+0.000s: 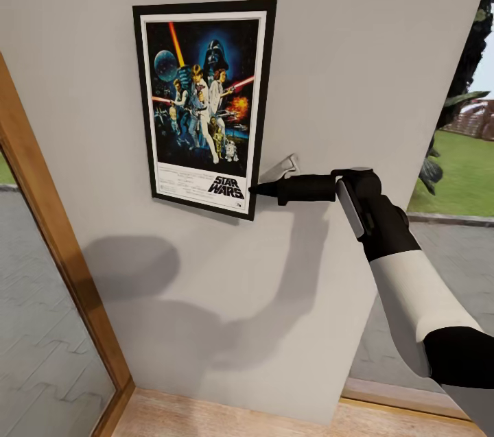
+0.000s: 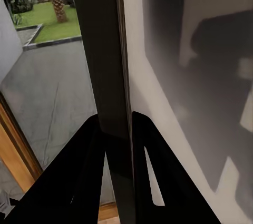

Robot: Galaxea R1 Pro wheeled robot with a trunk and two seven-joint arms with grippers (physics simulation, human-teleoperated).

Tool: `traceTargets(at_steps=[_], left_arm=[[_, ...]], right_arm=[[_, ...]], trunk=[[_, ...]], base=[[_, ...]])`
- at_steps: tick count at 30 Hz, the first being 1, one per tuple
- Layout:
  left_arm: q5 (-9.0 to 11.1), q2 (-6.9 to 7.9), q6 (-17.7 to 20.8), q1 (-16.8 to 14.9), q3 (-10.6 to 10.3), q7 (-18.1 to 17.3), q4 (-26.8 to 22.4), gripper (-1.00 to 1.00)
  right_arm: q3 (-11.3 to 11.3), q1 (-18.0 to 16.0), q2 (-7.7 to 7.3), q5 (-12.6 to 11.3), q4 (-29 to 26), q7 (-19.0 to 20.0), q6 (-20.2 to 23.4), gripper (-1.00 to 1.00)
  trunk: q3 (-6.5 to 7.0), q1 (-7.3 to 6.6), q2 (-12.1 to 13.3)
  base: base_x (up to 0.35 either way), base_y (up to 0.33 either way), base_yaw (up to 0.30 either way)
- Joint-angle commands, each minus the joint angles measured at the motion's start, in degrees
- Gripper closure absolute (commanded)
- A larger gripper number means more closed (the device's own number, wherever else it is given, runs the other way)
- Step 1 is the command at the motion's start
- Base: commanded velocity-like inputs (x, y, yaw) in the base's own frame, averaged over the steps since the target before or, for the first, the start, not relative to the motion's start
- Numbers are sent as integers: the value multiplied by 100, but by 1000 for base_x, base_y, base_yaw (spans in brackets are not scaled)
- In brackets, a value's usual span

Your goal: Pick up the poster from the kitchen countertop and hang it on one of the wall nails in the kitchen.

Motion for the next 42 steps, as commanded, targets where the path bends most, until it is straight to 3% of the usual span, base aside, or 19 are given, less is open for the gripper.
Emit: traceTargets(at_steps=[1,42], left_arm=[[22,0,0,-1,8,-28,-2,-100],[22,1,0,-1,4,-22,4,-100]], right_arm=[[13,-6,-6,-63,0,-12,62,100],[13,2,-6,-63,0,-7,54,100]], trunk=[[-11,4,-12],[-11,4,-12]], base=[[0,0,0],[0,34,0]])
